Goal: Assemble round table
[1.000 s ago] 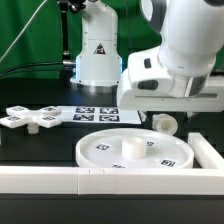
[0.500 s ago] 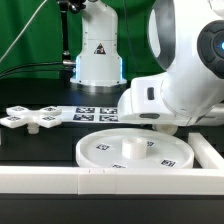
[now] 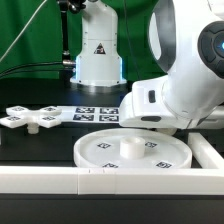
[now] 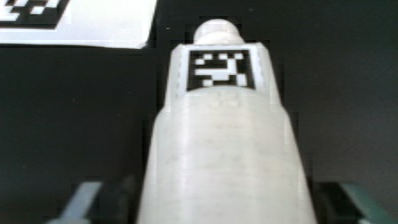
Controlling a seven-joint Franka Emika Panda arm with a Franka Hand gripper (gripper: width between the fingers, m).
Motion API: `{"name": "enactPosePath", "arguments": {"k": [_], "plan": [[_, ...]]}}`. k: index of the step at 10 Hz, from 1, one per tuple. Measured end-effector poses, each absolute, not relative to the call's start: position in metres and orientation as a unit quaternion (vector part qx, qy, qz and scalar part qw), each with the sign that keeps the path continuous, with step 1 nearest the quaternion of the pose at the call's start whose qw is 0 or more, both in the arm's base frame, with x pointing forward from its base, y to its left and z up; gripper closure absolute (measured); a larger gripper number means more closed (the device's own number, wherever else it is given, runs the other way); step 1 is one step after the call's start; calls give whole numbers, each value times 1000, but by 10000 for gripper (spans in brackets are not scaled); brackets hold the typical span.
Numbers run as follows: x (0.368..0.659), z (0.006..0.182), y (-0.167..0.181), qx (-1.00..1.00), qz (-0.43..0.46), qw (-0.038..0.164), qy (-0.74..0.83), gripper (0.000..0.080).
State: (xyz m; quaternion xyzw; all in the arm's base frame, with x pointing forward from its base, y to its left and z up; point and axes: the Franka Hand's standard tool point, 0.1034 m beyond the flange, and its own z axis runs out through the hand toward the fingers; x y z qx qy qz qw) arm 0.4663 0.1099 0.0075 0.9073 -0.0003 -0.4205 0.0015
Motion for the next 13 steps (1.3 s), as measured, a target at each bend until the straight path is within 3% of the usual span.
{"name": "enactPosePath", "arguments": {"k": [4,5,9,10,13], "plan": [[467,10,110,908,-420,1,0,392],[469,17,109,908,-419,0,1,392],[478,83,96,901,-433,-12,23,391],[482,92,90,900,-435,-19,32,391],[491,89,88,912,-408,-23,35,390]]}}
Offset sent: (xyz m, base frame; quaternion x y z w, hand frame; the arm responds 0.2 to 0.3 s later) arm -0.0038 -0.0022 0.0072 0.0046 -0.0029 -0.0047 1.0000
